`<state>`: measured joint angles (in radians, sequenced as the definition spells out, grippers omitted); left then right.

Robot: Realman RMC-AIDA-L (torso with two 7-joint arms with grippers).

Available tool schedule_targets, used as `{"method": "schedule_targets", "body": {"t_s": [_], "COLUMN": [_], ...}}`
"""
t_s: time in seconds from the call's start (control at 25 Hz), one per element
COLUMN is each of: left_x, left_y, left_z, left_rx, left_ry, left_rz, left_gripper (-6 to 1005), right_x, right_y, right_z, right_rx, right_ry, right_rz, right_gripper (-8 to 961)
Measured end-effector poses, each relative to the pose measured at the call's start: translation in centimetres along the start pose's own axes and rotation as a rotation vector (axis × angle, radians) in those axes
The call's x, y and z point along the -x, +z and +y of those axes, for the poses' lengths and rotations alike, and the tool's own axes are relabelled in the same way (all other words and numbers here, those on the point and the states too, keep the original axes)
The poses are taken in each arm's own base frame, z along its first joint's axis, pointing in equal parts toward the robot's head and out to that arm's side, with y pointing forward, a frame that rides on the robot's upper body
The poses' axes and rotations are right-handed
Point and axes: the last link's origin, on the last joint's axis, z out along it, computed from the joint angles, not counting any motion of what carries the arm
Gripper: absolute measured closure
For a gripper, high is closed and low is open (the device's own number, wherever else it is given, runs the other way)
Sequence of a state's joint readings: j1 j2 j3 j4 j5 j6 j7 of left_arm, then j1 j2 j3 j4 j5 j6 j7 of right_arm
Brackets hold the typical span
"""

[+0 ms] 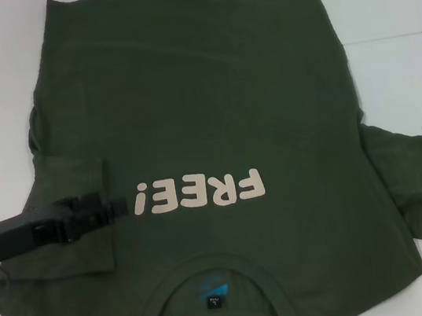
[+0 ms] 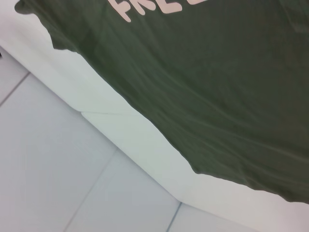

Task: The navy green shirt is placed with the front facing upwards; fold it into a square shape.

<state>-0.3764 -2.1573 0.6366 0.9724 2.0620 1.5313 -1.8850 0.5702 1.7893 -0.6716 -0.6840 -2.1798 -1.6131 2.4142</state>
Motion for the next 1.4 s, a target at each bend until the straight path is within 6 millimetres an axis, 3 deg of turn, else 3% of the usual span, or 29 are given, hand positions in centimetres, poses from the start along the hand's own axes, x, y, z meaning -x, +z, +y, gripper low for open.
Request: {"method": "schedule_targets", "body": {"t_s": [0.32, 0.68, 1.4], "left_x": [-0.5, -0.2, -0.2], "left_y": [0.3, 0.2, 0.1], "left_z": [-0.6, -1.0, -1.5], "left_rx": [-0.008, -0.017, -0.049], "left_ry": [-0.031, -0.057, -0.06], "left_rz": [0.032, 0.041, 0.051], "left_gripper": [299, 298, 298], "right_x": [-1.9, -2.9, -3.4], "right_y": [0.2, 2.4, 4.4], "right_z": [-2.1, -2.5, -2.6], "right_rx": [-0.096, -0.12, -0.114], "right_ry": [0.103, 0.135, 0.191], "right_rz": [0.033, 0.056, 0.05], "right_gripper": [16, 16, 16]}}
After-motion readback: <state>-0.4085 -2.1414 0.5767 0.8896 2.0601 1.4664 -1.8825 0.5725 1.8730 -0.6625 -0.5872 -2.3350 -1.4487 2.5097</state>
